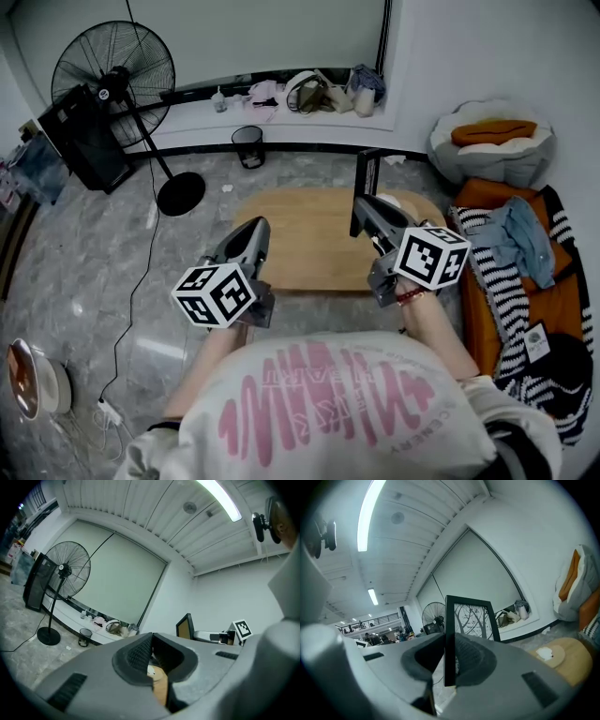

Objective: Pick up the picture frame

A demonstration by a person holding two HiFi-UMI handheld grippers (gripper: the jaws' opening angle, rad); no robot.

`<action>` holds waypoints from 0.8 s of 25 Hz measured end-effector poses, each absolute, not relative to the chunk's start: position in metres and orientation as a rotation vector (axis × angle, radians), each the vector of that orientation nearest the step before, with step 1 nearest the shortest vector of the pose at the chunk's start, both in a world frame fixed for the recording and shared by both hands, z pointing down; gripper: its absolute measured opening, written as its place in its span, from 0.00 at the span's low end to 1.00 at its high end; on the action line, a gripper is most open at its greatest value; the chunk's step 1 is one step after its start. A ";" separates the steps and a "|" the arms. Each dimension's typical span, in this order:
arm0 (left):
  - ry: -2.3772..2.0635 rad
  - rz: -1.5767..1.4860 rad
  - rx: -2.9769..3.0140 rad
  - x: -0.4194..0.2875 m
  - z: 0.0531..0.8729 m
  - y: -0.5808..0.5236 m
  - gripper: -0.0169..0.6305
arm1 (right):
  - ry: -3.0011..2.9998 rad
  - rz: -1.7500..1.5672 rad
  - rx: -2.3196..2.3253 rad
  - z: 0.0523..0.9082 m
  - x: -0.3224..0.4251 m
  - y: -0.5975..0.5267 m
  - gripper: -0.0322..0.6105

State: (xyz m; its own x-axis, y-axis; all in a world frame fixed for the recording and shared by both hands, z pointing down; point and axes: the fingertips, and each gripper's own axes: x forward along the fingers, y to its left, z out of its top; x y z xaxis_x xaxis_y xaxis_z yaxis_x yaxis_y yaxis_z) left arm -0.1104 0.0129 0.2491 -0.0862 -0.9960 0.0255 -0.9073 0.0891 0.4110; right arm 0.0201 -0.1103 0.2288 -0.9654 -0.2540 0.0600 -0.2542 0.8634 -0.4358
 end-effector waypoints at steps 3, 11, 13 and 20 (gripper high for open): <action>-2.091 -0.438 1.869 -0.104 0.247 0.015 0.03 | -3.030 0.687 0.386 0.227 0.026 -0.109 0.17; -2.102 -0.472 1.836 -0.061 0.240 0.000 0.03 | -2.992 0.660 0.319 0.222 0.058 -0.118 0.16; -2.109 -0.477 1.834 -0.048 0.238 -0.001 0.03 | -2.986 0.648 0.303 0.220 0.067 -0.119 0.17; -2.094 -0.472 1.813 -0.007 0.251 -0.002 0.03 | -2.950 0.645 0.270 0.231 0.098 -0.116 0.16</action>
